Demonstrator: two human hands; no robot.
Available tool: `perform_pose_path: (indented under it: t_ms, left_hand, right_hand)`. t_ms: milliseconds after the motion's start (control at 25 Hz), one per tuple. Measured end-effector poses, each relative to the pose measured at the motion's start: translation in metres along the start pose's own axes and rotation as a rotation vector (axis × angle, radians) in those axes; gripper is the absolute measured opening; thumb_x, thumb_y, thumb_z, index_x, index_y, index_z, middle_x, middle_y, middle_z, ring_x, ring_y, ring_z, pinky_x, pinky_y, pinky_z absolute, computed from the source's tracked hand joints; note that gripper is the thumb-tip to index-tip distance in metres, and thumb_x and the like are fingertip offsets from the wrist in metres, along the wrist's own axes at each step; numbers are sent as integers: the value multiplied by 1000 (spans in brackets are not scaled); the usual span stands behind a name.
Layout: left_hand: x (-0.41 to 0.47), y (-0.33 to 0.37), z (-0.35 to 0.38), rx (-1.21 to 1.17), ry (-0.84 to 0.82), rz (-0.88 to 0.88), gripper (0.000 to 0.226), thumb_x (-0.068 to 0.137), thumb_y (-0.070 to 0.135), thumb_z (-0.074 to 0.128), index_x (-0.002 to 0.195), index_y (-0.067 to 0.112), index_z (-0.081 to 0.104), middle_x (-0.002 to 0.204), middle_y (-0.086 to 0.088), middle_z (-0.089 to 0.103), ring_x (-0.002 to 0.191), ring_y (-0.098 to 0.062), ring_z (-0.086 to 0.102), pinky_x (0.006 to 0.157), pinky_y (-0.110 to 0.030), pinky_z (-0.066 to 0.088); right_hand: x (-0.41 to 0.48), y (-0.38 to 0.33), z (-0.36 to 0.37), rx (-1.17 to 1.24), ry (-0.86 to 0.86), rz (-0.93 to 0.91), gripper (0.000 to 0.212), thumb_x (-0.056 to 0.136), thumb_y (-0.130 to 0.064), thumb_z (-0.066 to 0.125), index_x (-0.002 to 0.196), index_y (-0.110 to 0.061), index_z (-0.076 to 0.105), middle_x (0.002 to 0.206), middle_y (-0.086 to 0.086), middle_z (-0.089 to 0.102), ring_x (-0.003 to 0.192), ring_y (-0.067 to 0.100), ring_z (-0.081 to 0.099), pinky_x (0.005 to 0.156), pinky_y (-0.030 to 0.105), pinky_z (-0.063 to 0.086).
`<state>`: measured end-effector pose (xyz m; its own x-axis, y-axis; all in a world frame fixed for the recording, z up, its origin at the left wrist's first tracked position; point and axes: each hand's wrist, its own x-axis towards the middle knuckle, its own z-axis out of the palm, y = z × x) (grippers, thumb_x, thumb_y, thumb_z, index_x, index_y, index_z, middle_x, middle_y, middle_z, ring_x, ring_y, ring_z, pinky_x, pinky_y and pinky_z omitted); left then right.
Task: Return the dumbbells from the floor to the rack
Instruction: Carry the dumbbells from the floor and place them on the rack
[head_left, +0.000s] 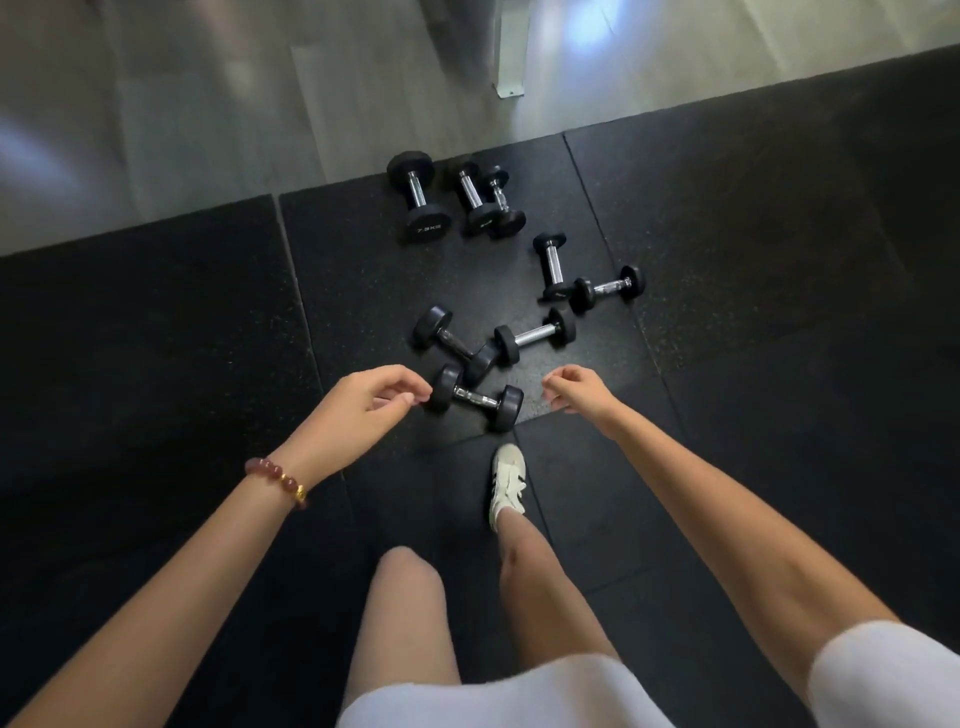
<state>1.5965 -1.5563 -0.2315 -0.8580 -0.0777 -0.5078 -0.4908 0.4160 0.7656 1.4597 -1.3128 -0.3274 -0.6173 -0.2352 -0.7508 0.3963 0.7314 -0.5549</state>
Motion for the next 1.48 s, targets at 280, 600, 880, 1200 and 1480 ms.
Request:
perform_pose_path:
  t_ms: [280, 600, 880, 1200, 1480]
  left_hand:
    - [178, -129, 23, -7, 24, -174, 22, 93, 4, 50, 101, 18, 65, 102, 8, 67, 100, -3, 61, 88, -18, 47]
    - [332, -318, 115, 159, 16, -266, 24, 89, 11, 53, 109, 22, 61, 113, 5, 60, 104, -11, 58, 96, -32, 46]
    - [420, -418, 221, 353, -34, -295, 72, 84, 23, 64, 145, 28, 26, 155, -8, 11, 129, -32, 44, 107, -39, 38]
    - [457, -446, 254, 264, 74, -432, 86, 69, 41, 75, 139, 17, 30, 128, -11, 55, 114, -33, 55, 92, -36, 45]
    - [406, -431, 246, 296, 52, -520, 82, 64, 46, 77, 129, 14, 39, 125, -11, 57, 113, -34, 57, 88, -37, 48]
  right_hand:
    - [228, 58, 72, -456, -216, 91, 33, 85, -28, 60, 109, -5, 56, 108, 14, 63, 87, 22, 54, 77, 31, 43]
    - [409, 180, 183, -720, -231, 25, 56, 84, -24, 62, 131, -7, 38, 134, 16, 42, 126, 32, 42, 103, 35, 38]
    - [501, 250, 251, -824, -192, -20, 55, 83, -22, 62, 130, -3, 40, 129, 20, 50, 121, 37, 50, 96, 40, 42]
    - [525, 267, 256, -763, -28, -82, 34, 78, -34, 63, 105, -12, 61, 105, 11, 66, 99, 31, 62, 68, 28, 40]
    - [478, 255, 256, -759, -229, -54, 17, 73, -26, 64, 77, -14, 53, 75, 5, 57, 72, 27, 59, 61, 26, 40]
